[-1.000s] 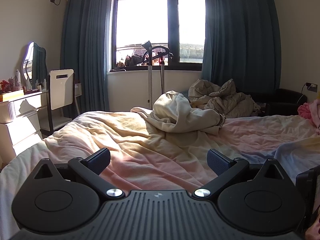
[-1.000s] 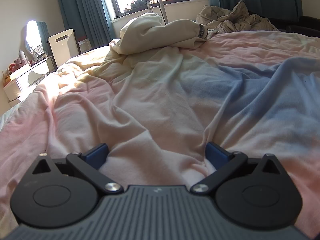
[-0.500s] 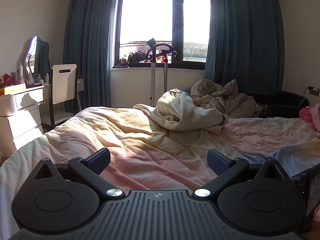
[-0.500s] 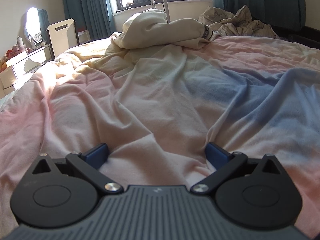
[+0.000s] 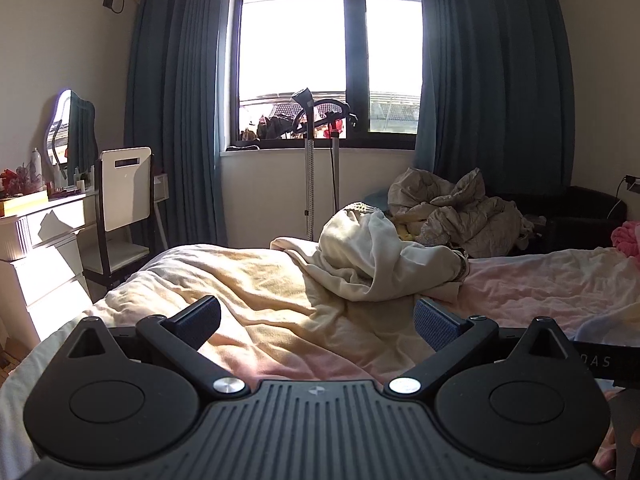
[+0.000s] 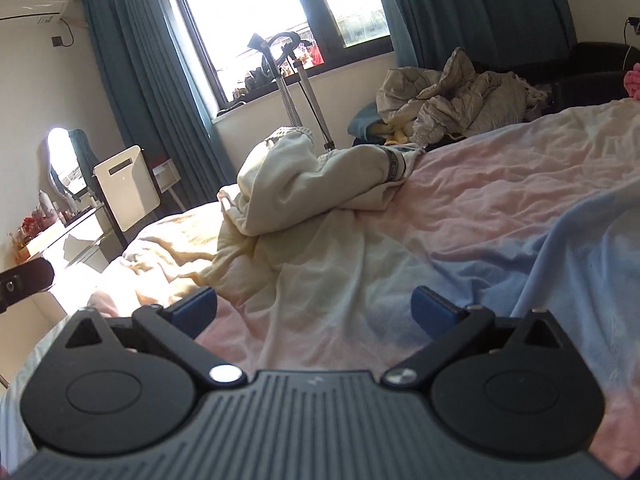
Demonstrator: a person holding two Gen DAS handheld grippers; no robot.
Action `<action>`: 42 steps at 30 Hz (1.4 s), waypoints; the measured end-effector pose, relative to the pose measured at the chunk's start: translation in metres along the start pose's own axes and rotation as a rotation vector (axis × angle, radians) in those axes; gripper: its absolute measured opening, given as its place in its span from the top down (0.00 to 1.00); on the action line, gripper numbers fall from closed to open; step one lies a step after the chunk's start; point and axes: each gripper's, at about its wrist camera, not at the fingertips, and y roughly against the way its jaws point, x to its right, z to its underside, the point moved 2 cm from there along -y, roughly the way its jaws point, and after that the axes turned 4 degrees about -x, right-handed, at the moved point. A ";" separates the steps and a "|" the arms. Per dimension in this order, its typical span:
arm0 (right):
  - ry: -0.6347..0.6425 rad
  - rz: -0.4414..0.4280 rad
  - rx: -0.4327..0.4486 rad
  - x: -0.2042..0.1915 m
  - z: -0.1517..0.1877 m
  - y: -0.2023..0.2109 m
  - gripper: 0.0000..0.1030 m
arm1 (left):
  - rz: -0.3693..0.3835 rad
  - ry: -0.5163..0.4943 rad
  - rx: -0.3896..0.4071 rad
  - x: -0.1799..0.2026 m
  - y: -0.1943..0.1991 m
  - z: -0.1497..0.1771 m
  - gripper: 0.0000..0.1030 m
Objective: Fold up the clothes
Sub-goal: 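Move the right tool toward the cream sweatpants on the bed, then grasp a cuff of the cream sweatpants with the left tool and lift it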
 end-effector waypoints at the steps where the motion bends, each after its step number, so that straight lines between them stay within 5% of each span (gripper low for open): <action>1: 0.003 -0.003 0.023 0.002 -0.009 0.002 0.00 | 0.003 -0.010 0.004 0.005 -0.013 -0.008 0.00; 7: 0.003 -0.013 0.173 0.023 -0.027 0.007 0.00 | 0.034 -0.101 -0.018 0.041 -0.122 -0.044 0.00; 14: -0.037 0.062 0.209 0.042 -0.036 -0.029 0.00 | 0.056 -0.168 -0.076 0.085 -0.265 -0.068 0.00; 25: -0.170 0.072 0.123 0.092 -0.029 -0.081 0.00 | -0.236 -0.252 -0.289 0.139 -0.465 -0.096 0.07; 27: -0.164 0.062 0.103 0.096 -0.026 -0.091 0.00 | -0.219 -0.231 -0.274 0.134 -0.455 -0.100 0.22; 29: -0.141 0.078 0.117 0.097 -0.023 -0.093 0.00 | -0.185 -0.203 -0.250 0.127 -0.437 -0.104 0.57; 32: -0.126 0.090 0.118 0.097 -0.019 -0.098 0.00 | -0.135 -0.160 -0.213 0.118 -0.410 -0.109 0.72; 35: -0.132 0.083 0.108 0.095 -0.018 -0.098 0.00 | -0.084 -0.118 -0.176 0.109 -0.383 -0.115 0.76; 42: -0.096 0.055 0.196 0.089 -0.027 -0.052 0.00 | 0.122 -0.102 -0.035 0.091 -0.217 -0.147 0.77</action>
